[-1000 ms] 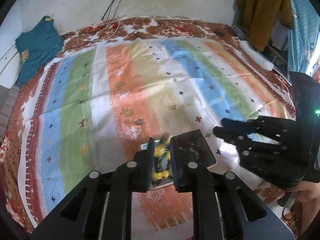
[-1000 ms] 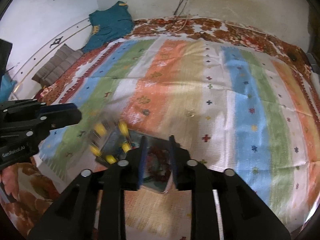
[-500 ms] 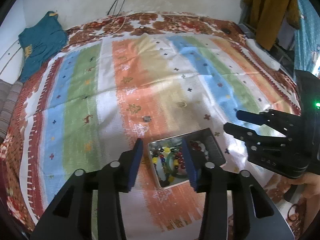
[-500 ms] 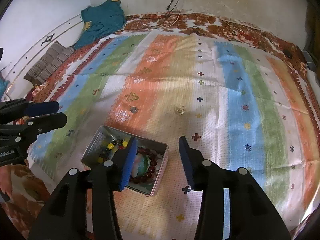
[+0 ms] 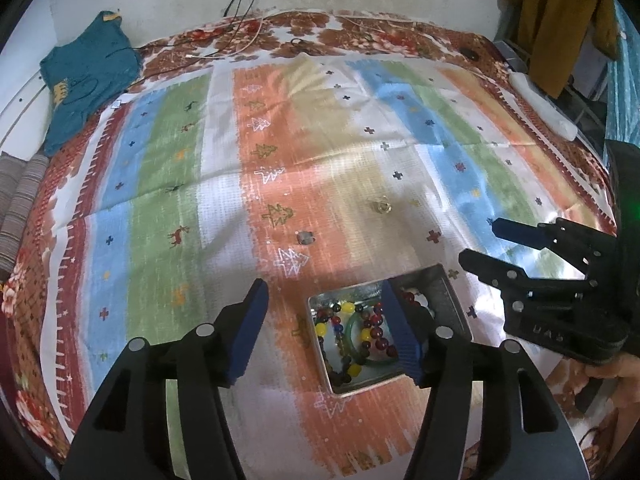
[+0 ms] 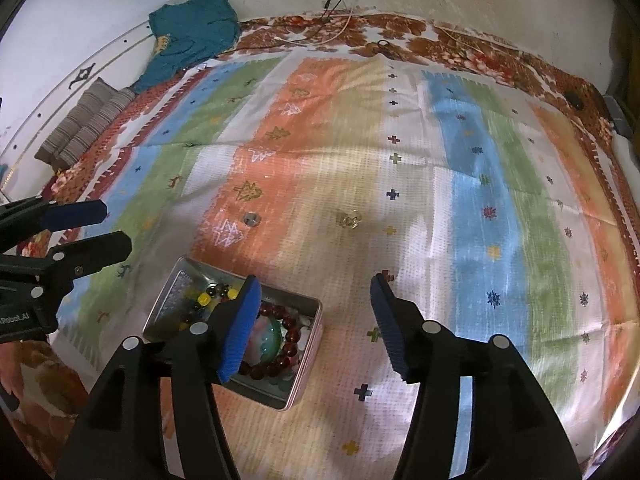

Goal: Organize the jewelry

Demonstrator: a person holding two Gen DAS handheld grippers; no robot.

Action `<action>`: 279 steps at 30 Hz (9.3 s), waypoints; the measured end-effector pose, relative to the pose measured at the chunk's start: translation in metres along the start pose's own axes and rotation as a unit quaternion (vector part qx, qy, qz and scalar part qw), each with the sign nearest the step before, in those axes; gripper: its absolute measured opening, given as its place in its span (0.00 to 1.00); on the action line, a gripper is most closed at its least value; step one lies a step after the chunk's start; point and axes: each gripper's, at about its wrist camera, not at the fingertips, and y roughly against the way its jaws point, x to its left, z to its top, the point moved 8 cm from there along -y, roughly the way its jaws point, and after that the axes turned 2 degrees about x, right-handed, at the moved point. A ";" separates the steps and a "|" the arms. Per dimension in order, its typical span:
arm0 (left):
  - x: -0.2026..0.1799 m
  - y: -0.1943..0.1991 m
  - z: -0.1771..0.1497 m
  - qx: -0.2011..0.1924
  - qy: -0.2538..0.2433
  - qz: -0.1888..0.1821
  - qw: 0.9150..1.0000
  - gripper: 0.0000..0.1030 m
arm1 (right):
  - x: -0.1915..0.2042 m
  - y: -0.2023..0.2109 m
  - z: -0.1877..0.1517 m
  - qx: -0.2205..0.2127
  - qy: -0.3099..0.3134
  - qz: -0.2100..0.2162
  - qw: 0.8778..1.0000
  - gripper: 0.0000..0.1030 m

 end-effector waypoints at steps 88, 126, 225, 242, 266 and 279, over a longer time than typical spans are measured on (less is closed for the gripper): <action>0.031 -0.185 0.037 0.181 0.040 0.014 0.983 0.32 | -0.037 -0.177 0.055 0.137 -0.024 -0.043 0.989 0.51; 0.020 -0.148 0.049 0.129 0.022 0.022 0.991 0.19 | -0.033 -0.140 0.052 0.101 -0.023 -0.033 0.994 0.17; -0.019 0.020 -0.020 -0.028 -0.002 -0.025 0.999 0.38 | 0.019 0.022 -0.019 -0.024 0.015 -0.001 1.000 0.47; -0.012 0.053 -0.046 -0.071 0.016 -0.019 0.997 0.59 | 0.028 0.053 -0.045 -0.052 0.026 0.006 0.998 0.69; -0.026 0.084 -0.074 -0.120 0.003 -0.008 0.993 0.95 | 0.037 0.095 -0.070 -0.097 0.031 0.019 0.995 0.93; -0.030 0.085 -0.076 -0.124 -0.001 -0.003 0.992 0.95 | 0.041 0.102 -0.075 -0.109 0.043 0.010 0.993 0.93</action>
